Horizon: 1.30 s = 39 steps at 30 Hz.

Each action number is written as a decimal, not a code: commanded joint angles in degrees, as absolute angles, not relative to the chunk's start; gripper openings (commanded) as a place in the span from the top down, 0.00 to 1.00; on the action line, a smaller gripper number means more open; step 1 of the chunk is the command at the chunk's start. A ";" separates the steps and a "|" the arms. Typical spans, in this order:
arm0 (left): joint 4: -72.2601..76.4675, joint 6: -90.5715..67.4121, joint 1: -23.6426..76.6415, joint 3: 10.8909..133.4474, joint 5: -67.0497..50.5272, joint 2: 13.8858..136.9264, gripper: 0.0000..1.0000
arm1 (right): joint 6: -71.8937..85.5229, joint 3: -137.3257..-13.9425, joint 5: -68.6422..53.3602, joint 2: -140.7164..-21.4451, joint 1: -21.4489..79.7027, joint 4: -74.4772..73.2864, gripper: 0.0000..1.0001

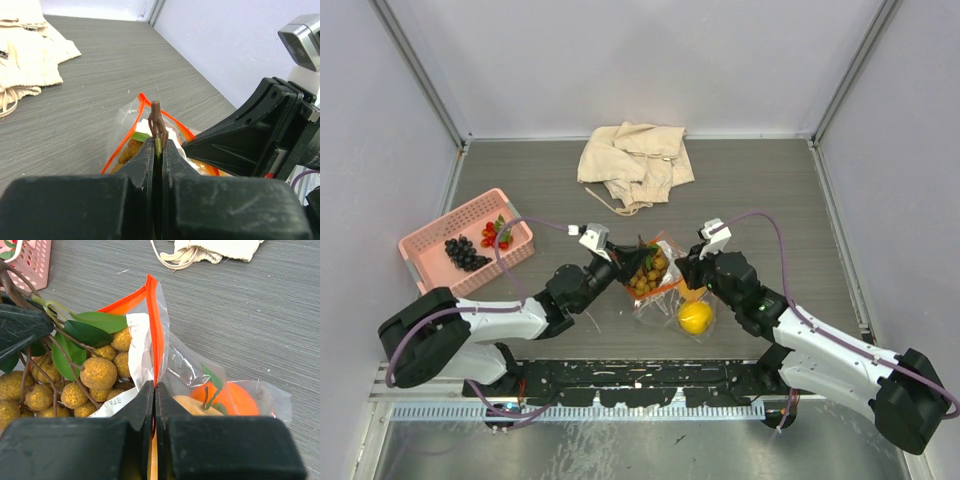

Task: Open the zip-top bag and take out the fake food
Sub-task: Pick up the fake fruit from the zipper food storage bag.

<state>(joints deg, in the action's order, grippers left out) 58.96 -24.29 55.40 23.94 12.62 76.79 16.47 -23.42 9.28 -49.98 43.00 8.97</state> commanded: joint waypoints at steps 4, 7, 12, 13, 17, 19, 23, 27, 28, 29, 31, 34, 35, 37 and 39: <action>64.74 -20.69 55.48 23.11 15.89 73.21 1.00 | 17.05 -23.02 8.70 -49.12 42.92 11.16 0.99; 66.27 -18.95 55.47 22.13 15.82 70.83 1.00 | 17.20 -22.86 9.06 -49.17 42.98 11.29 0.99; 70.61 -16.78 55.49 20.20 15.02 70.11 1.00 | 17.39 -22.93 9.43 -49.93 42.92 11.34 0.99; 71.21 -16.58 55.46 19.95 14.62 69.99 1.00 | 17.44 -22.94 9.36 -50.12 42.89 11.34 0.99; 72.98 -16.31 55.39 19.62 14.07 69.79 1.00 | 17.58 -22.87 8.93 -50.51 42.94 11.42 0.99; 74.41 -16.17 55.37 19.52 14.73 69.98 1.00 | 17.66 -22.87 8.52 -50.54 42.95 11.55 0.99; 78.43 -16.17 55.21 19.79 15.89 71.14 1.00 | 17.66 -23.45 6.96 -50.68 42.92 12.25 0.99; 80.54 -16.24 54.99 21.00 15.80 72.32 1.00 | 18.37 -24.51 5.12 -51.59 42.96 13.29 0.99; 80.97 -16.26 54.94 21.39 15.55 72.33 1.00 | 18.57 -24.78 4.63 -51.81 42.99 13.54 0.99; 81.44 -16.28 54.93 21.68 15.17 74.10 1.00 | 18.81 -24.93 4.13 -52.01 42.94 13.87 0.99; 81.90 -16.45 54.90 22.15 14.60 75.03 1.00 | 19.34 -25.17 2.61 -52.28 43.02 14.70 0.99; 81.91 -16.80 54.72 22.53 13.25 75.96 1.00 | 20.06 -25.06 0.75 -52.20 43.03 16.11 0.99; 81.91 -17.10 54.65 22.54 12.59 76.20 1.00 | 20.18 -24.98 0.55 -52.08 43.00 16.50 0.99; 81.91 -17.73 54.45 22.66 10.75 76.80 1.00 | 20.40 -24.96 0.59 -52.03 43.05 16.77 0.99; 81.91 -18.01 54.44 23.01 9.57 76.99 1.00 | 20.39 -24.96 0.41 -52.48 43.02 17.00 0.99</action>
